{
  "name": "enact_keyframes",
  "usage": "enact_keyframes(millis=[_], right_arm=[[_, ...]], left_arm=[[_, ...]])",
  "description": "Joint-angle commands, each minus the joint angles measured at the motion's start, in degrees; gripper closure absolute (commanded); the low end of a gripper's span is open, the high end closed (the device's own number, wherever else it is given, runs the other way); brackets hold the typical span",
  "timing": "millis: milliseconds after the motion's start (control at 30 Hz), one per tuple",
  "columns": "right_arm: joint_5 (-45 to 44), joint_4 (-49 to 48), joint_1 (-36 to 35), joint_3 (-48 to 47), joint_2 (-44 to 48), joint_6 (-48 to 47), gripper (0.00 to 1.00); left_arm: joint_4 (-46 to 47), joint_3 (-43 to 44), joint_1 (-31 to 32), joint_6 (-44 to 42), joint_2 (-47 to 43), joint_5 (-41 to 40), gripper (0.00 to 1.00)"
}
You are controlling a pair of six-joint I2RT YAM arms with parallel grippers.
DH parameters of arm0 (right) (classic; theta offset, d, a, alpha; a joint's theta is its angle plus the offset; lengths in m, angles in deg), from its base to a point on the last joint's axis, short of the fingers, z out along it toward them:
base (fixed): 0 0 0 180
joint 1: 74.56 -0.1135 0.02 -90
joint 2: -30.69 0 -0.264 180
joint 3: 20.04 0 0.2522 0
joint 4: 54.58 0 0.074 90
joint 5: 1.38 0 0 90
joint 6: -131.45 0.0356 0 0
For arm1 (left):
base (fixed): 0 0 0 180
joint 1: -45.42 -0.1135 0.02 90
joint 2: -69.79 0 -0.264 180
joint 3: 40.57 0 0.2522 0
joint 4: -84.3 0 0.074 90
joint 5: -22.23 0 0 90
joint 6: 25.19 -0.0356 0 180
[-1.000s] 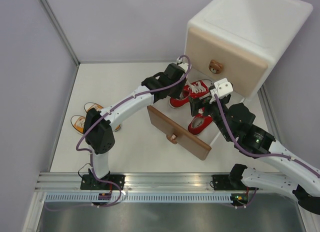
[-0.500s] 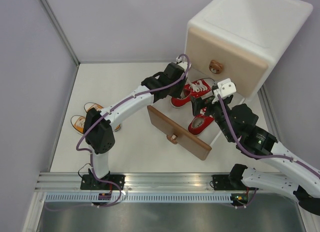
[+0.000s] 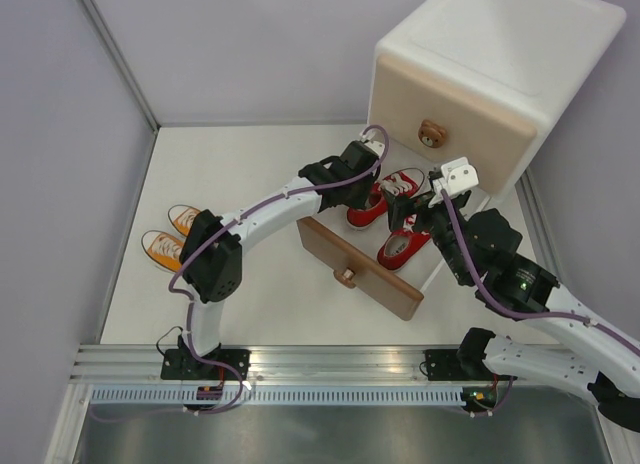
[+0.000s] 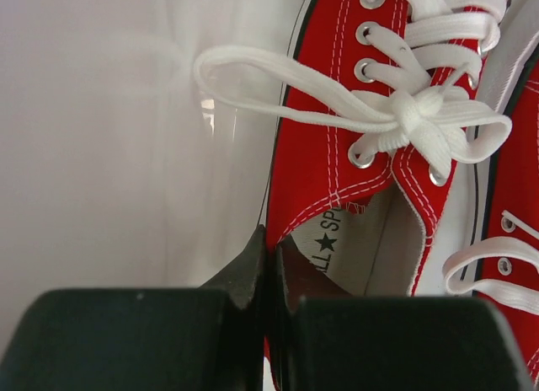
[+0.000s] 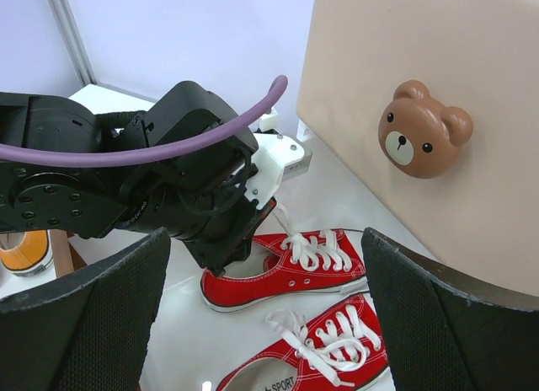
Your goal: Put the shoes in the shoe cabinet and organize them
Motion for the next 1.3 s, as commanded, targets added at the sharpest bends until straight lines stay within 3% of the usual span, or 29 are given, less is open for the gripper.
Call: enact_keyframes(millis=[0, 1200, 1267], right_arm=[[-1.5, -1.6, 0.1, -1.0, 0.9, 0.1, 0.02], [-2.2, -2.6, 0.2, 0.7, 3.1, -0.2, 0.02], [-2.2, -2.7, 0.1, 0.7, 3.2, -0.2, 0.02]], left_arm=[[2.1, 0.8, 0.6, 2.2, 0.0, 1.3, 0.98], [0.5, -4.3, 1.4, -4.1, -7.0, 2.4, 0.98], [0.6, -3.9, 1.4, -3.8, -6.4, 3.1, 0.92]])
